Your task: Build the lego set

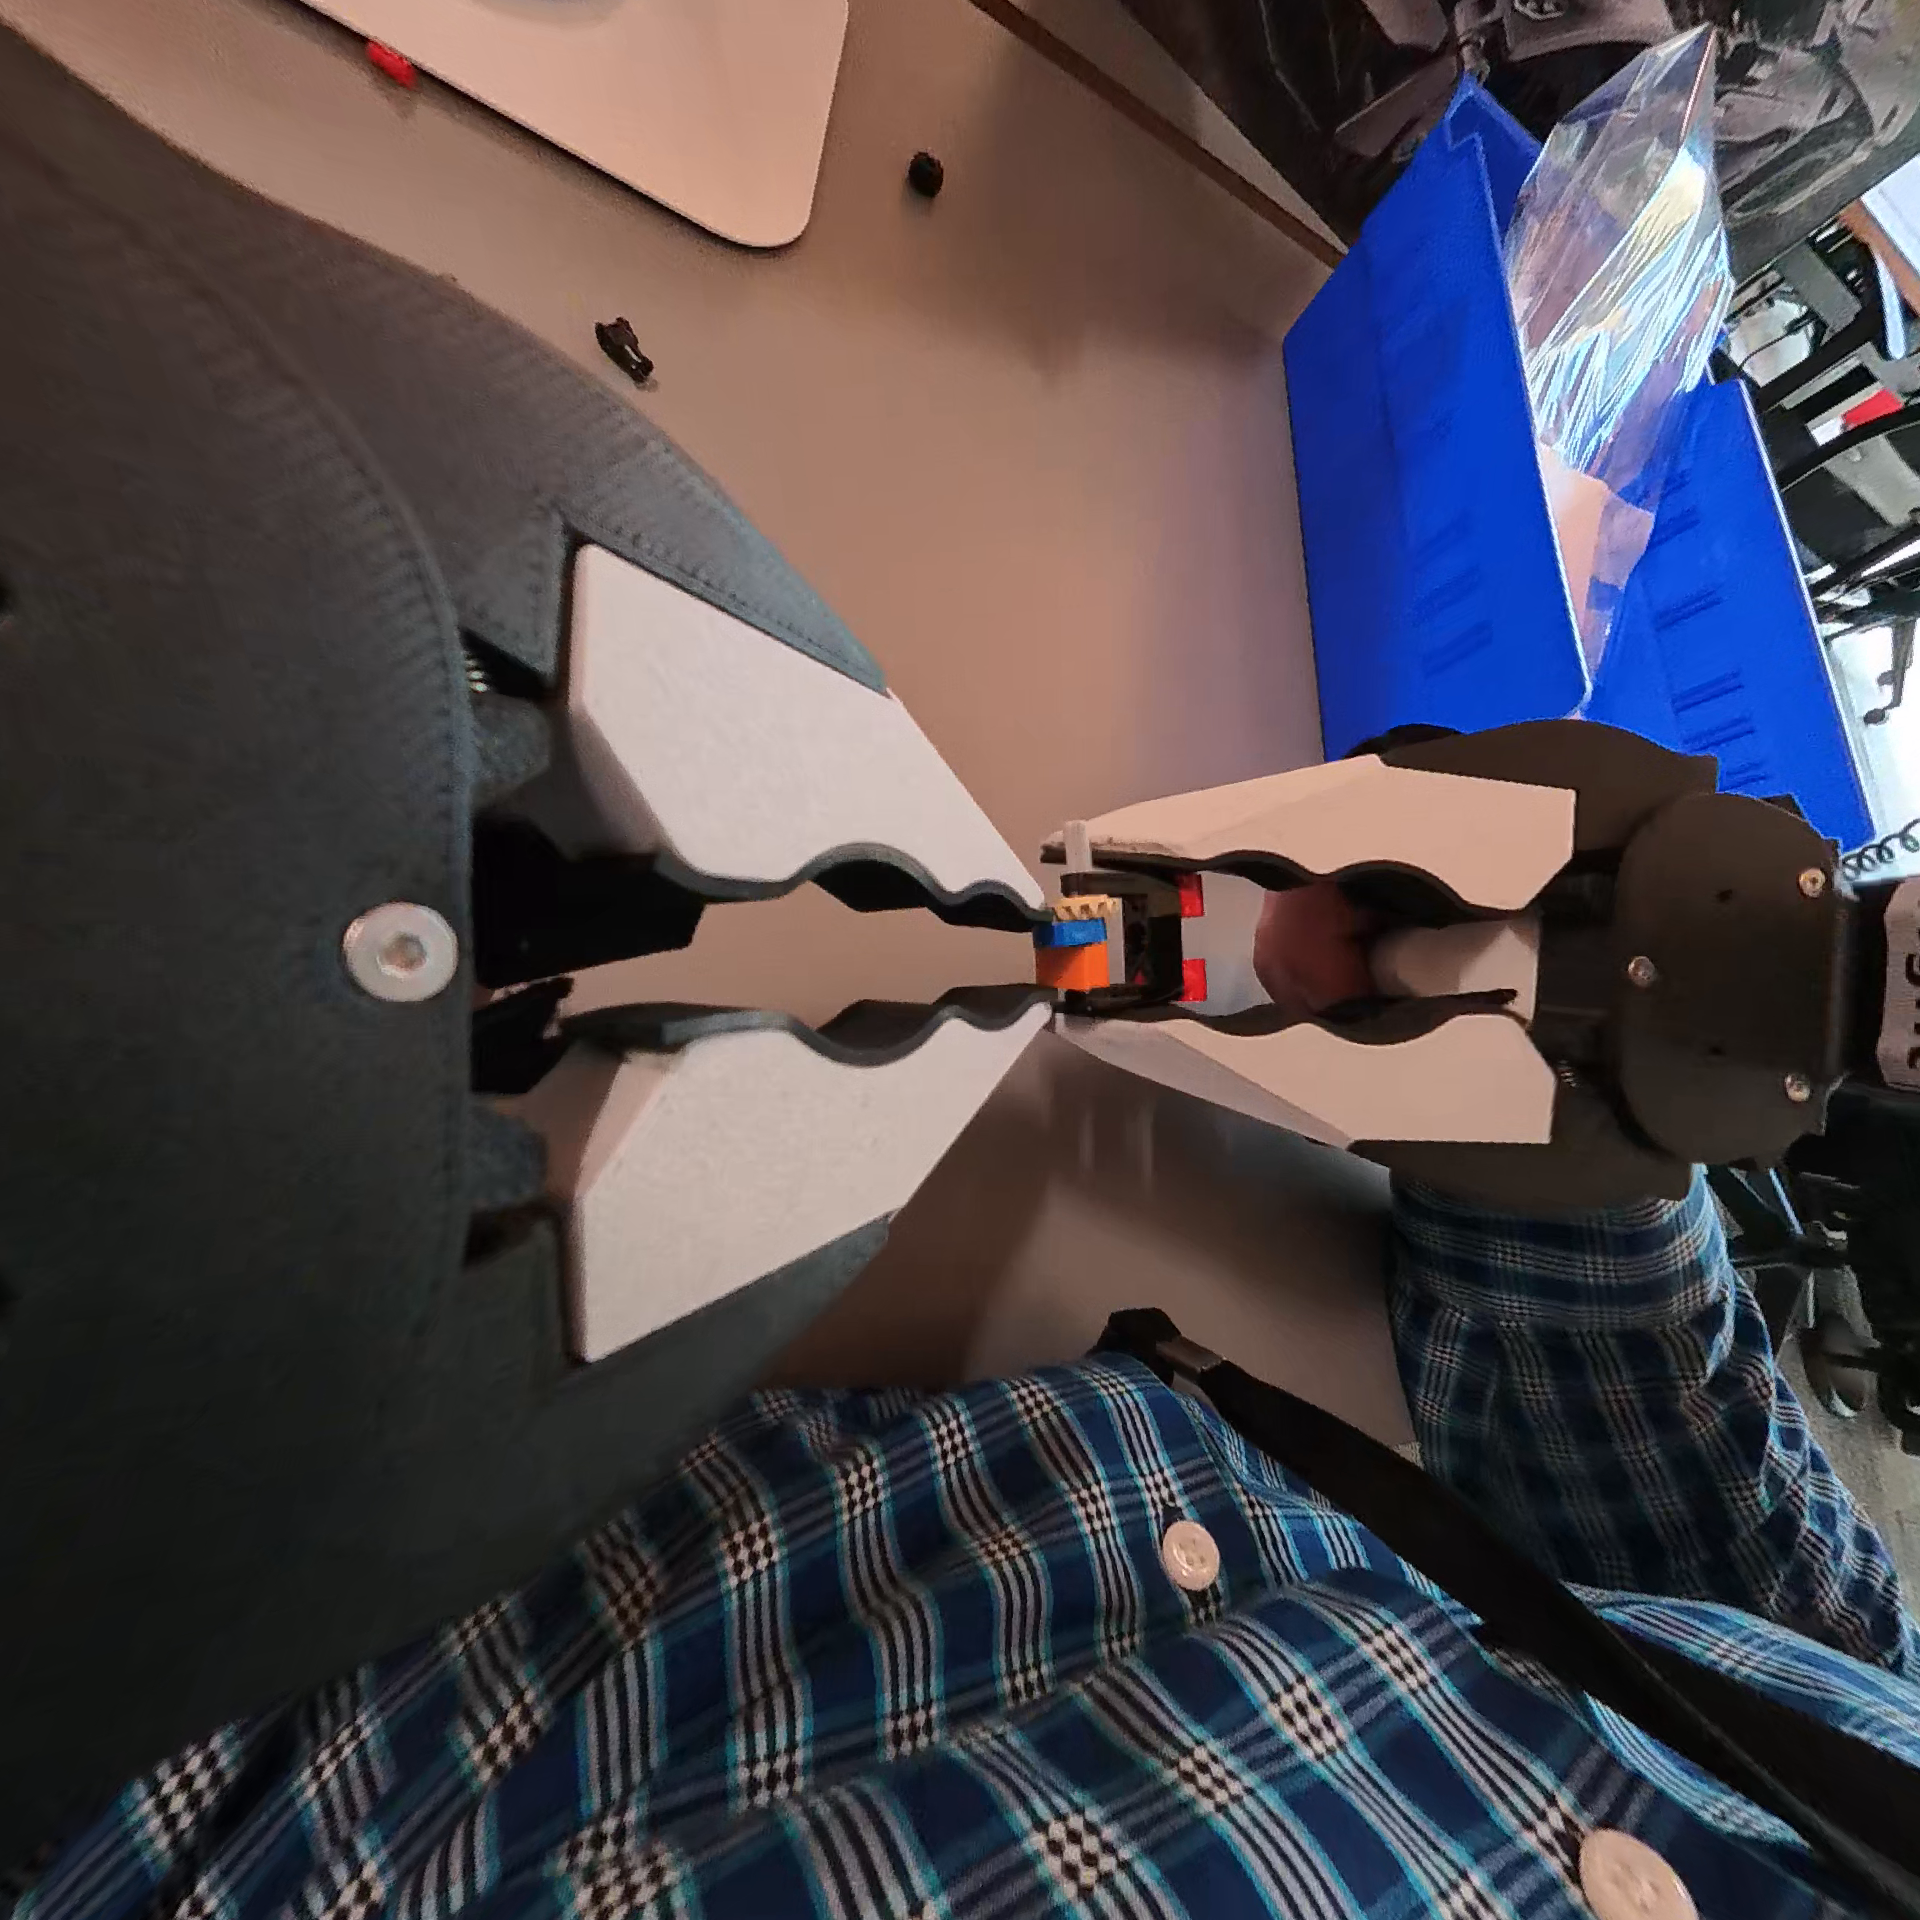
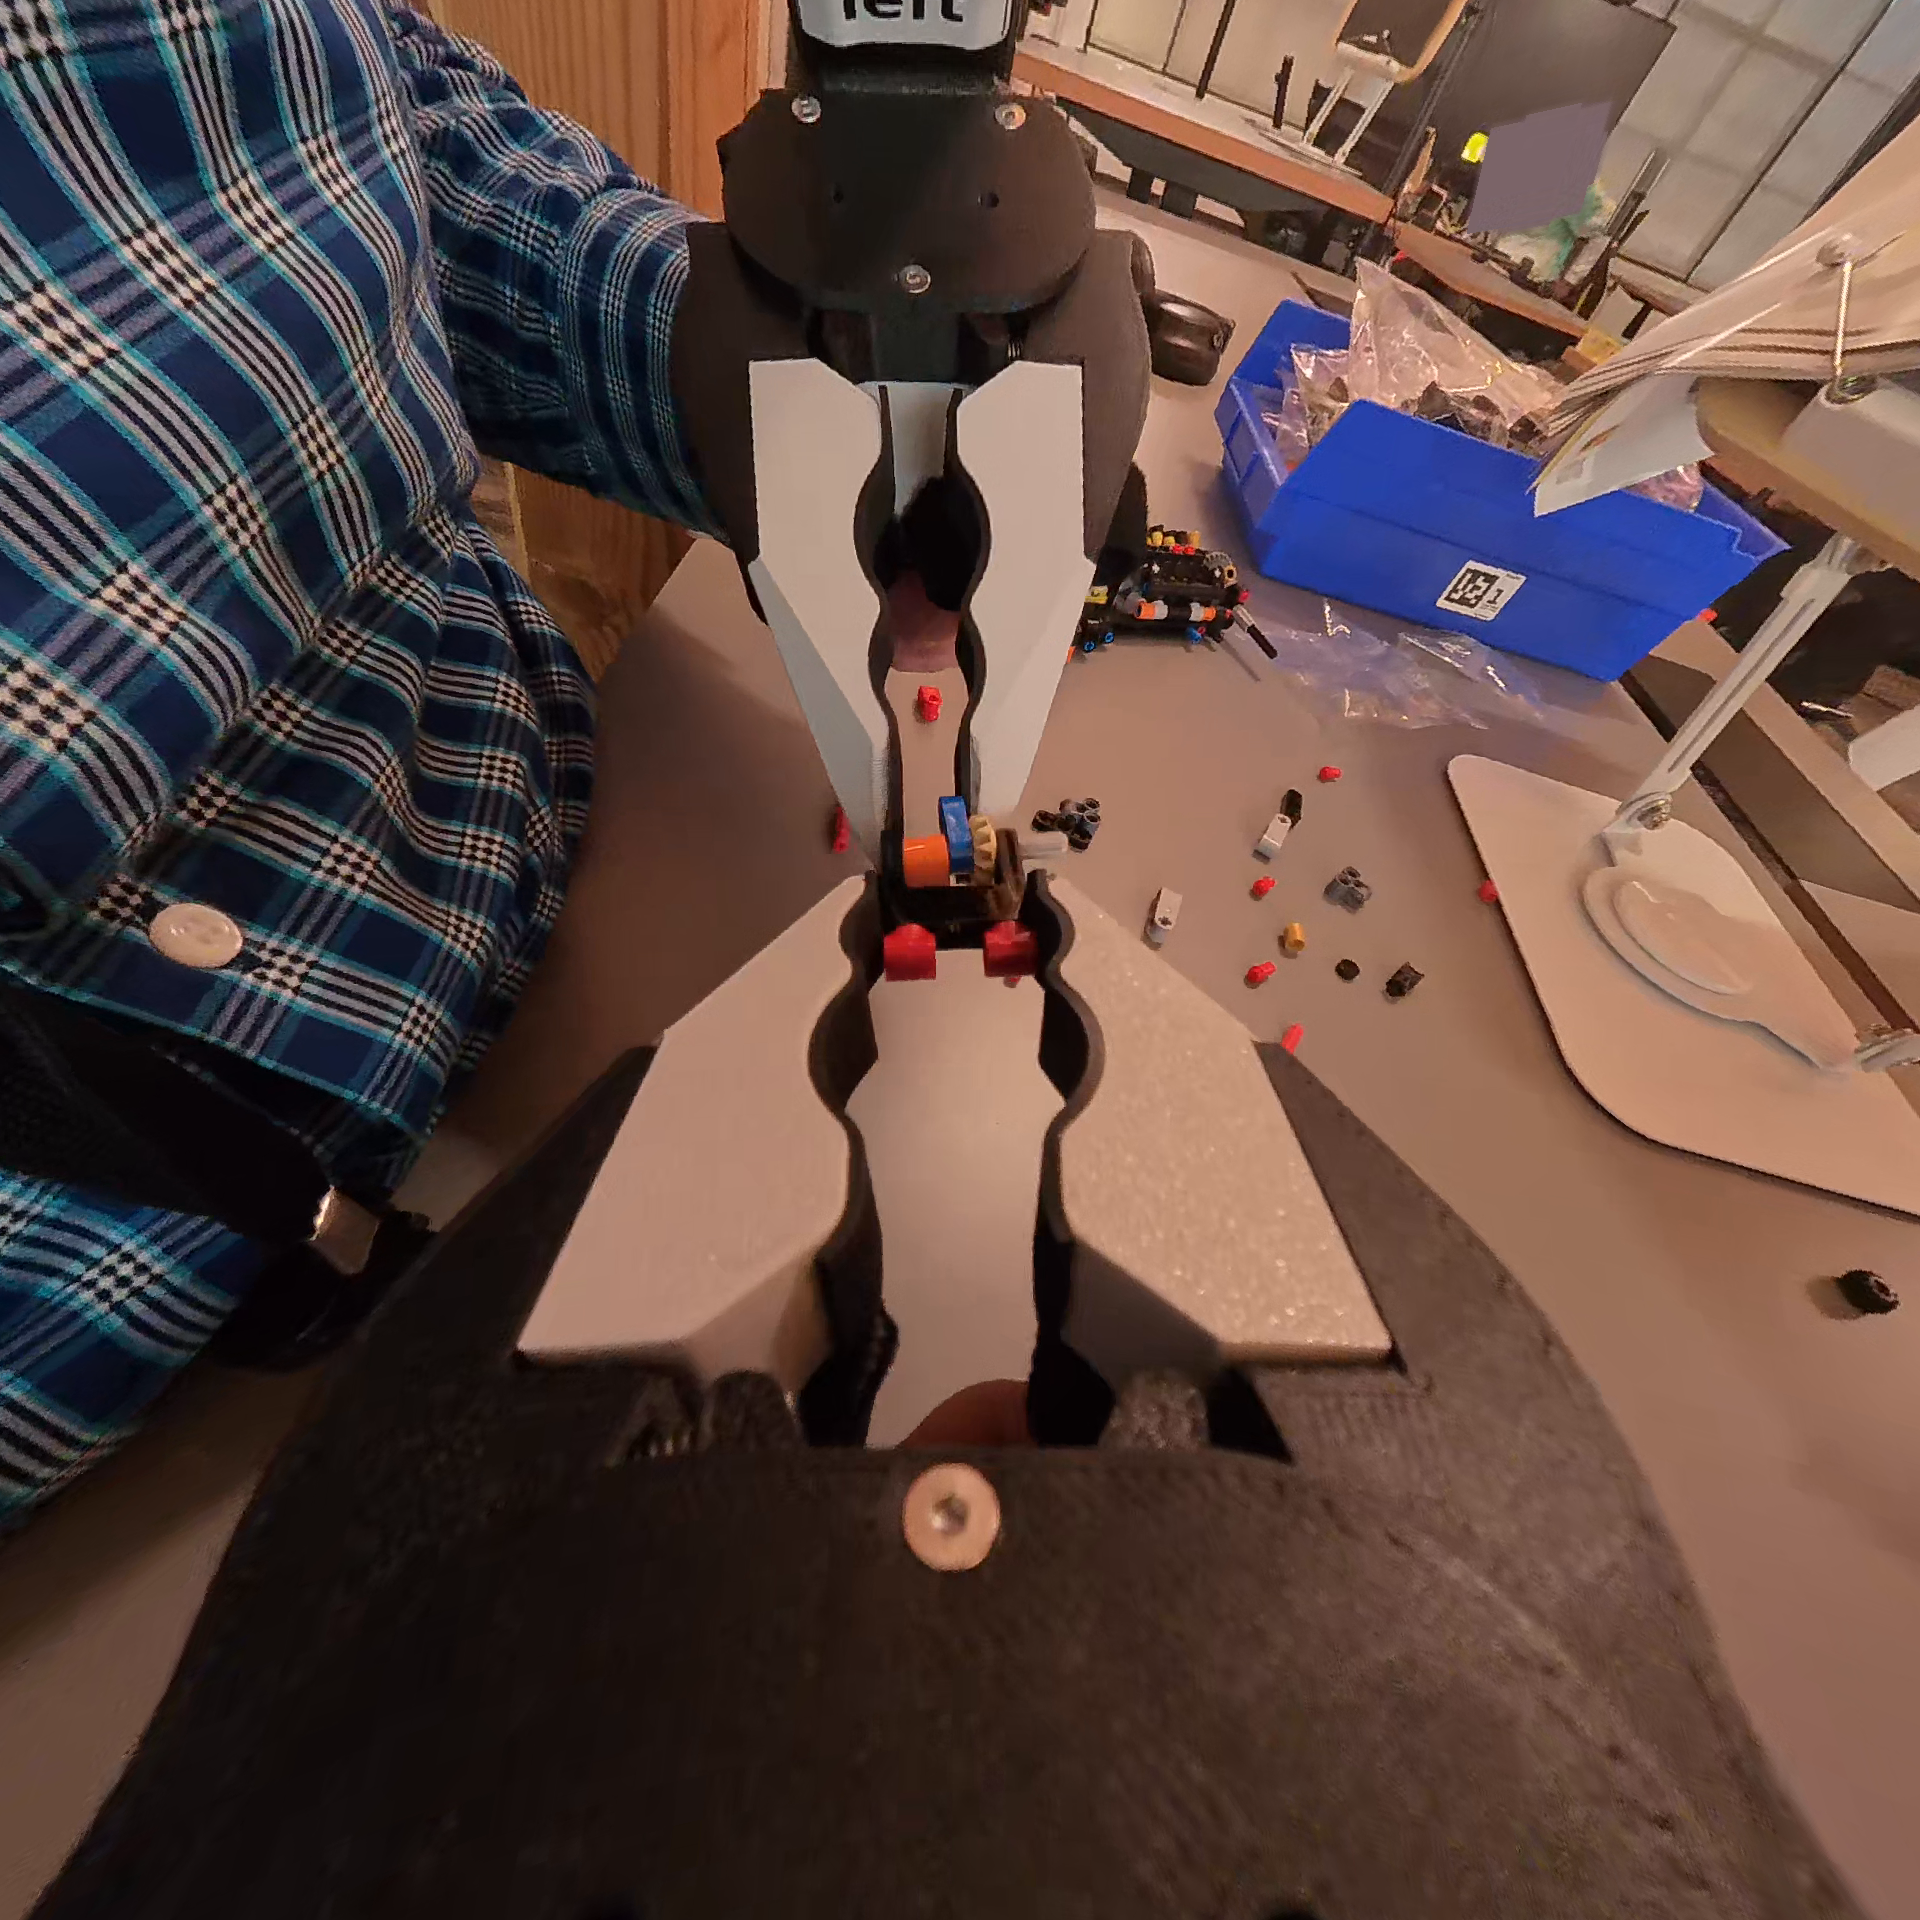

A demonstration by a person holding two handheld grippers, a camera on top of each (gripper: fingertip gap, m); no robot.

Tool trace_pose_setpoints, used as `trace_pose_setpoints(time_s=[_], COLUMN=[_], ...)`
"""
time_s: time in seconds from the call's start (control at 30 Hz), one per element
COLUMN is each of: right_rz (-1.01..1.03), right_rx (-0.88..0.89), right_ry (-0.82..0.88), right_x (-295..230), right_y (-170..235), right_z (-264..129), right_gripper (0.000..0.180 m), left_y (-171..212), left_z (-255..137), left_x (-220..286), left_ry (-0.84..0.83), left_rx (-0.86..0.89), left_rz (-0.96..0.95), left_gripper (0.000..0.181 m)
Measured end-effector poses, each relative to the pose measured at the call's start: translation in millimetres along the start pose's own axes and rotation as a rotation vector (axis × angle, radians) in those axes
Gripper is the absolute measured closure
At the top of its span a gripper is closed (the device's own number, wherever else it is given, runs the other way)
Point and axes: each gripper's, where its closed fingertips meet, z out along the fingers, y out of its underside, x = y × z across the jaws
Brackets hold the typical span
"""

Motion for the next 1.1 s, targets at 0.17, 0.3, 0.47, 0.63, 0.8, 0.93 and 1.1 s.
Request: trace_pose_setpoints(time_s=[0.17,0.3,0.47,0.63,0.8,0.93,1.1], right_rz=[-0.009,-0.066,-0.132,-0.206,-0.264,-0.286,-0.277], right_rx=[-0.004,-0.022,-0.061,-0.103,-0.137,-0.139,-0.137], right_ry=[0.021,0.007,-0.031,-0.042,-0.064,-0.093,-0.116], right_x=[3.7,1.2,-4.1,-7.0,-11.0,-15.1,-18.0], right_y=[-0.6,-2.2,-1.5,1.4,5.4,5.6,7.0], right_z=[-1.4,-3.0,-3.8,-3.8,-1.8,-2.1,-2.3], right_gripper=[0.146,0.145,0.145,0.142,0.142,0.146,0.148], left_y=[-0.9,0.7,1.9,5.2,6.6,6.3,8.6], left_z=[0.3,0.9,1.4,2.6,3.3,2.6,3.2], left_x=[1.4,4.2,10.1,14.0,18.2,21.0,24.7], left_ry=[0.012,0.046,0.100,0.148,0.201,0.243,0.273], left_rx=[0.008,-0.006,-0.032,-0.069,-0.092,-0.097,-0.104], left_rz=[0.002,0.018,0.050,0.074,0.098,0.111,0.109], left_gripper=[0.173,0.174,0.174,0.174,0.174,0.175,0.175])
